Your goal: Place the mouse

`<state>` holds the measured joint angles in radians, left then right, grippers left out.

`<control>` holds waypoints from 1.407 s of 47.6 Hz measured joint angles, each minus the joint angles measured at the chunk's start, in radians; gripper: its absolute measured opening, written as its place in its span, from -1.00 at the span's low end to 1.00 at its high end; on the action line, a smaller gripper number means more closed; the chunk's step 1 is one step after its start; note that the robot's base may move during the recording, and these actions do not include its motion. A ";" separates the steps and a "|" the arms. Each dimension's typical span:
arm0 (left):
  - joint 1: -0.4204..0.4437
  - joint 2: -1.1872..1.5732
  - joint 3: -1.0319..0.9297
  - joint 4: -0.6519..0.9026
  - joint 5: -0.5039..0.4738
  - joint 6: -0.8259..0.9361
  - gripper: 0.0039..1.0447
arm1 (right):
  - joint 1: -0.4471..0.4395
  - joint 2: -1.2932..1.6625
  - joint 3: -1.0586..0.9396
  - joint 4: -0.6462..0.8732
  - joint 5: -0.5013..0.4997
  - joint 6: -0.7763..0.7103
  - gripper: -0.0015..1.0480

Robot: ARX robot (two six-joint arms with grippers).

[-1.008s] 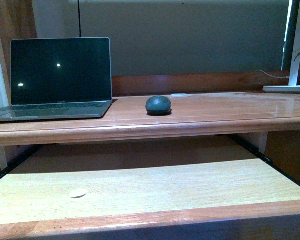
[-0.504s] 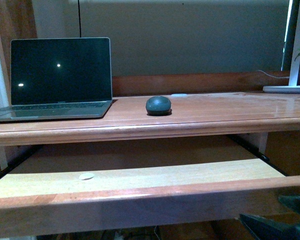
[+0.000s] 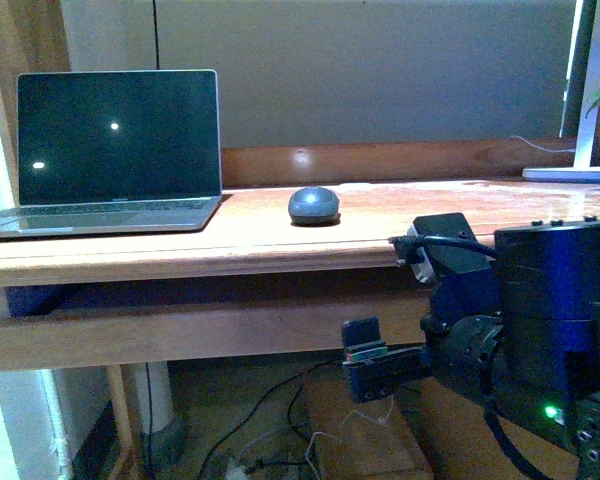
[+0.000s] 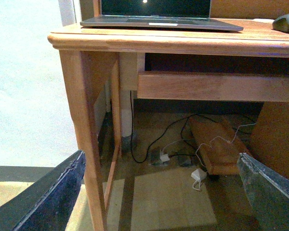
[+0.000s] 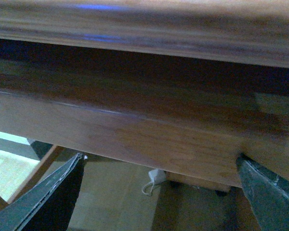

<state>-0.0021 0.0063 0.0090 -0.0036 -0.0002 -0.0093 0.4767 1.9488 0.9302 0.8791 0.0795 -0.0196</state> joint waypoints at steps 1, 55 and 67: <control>0.000 0.000 0.000 0.000 0.000 0.000 0.86 | 0.004 0.003 0.010 -0.010 0.013 0.000 0.86; 0.000 0.000 0.000 0.000 0.000 0.000 0.86 | -0.460 -1.751 -0.914 -0.799 -0.175 0.315 0.64; 0.000 0.000 0.000 0.000 0.000 0.000 0.86 | -0.476 -1.940 -0.915 -0.877 -0.082 0.051 -0.27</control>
<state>-0.0021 0.0059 0.0086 -0.0036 -0.0006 -0.0093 0.0010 0.0090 0.0154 0.0017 -0.0025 0.0319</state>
